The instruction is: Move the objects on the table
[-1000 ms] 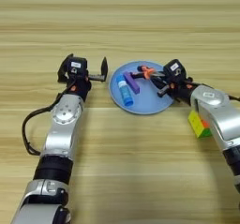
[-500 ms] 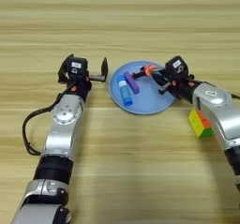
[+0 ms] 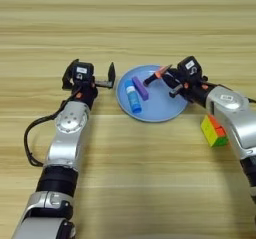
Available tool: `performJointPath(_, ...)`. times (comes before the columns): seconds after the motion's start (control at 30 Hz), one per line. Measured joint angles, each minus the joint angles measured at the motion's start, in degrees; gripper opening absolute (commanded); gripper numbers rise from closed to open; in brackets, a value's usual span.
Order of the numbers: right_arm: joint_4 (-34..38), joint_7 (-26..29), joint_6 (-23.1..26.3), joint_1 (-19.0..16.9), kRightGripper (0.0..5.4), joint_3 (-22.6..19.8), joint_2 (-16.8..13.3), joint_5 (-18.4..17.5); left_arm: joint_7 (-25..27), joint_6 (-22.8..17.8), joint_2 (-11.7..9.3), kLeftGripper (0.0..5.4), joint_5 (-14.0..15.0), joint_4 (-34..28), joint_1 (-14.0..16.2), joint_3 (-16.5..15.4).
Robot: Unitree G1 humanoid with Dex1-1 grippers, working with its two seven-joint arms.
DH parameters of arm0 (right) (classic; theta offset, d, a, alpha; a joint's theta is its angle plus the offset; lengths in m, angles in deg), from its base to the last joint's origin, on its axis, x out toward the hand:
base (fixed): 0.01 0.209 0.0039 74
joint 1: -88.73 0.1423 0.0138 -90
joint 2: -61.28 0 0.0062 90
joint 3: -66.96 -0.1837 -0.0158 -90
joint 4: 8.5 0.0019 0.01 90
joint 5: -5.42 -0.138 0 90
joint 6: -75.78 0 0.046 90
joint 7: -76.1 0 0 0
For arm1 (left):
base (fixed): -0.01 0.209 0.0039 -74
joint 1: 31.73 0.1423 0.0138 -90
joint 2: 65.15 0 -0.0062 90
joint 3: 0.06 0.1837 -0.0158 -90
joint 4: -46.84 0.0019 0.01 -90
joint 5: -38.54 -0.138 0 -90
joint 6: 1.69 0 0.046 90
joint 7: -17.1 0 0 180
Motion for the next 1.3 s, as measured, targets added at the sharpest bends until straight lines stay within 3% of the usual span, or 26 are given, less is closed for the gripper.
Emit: performJointPath(1.3, 5.44, -1.12, 1.97, 0.4, 0.89, -0.56, -0.15, -0.57, 0.01, 0.11, -0.01, 5.4, 0.01, 0.48, -0.02, -0.02)
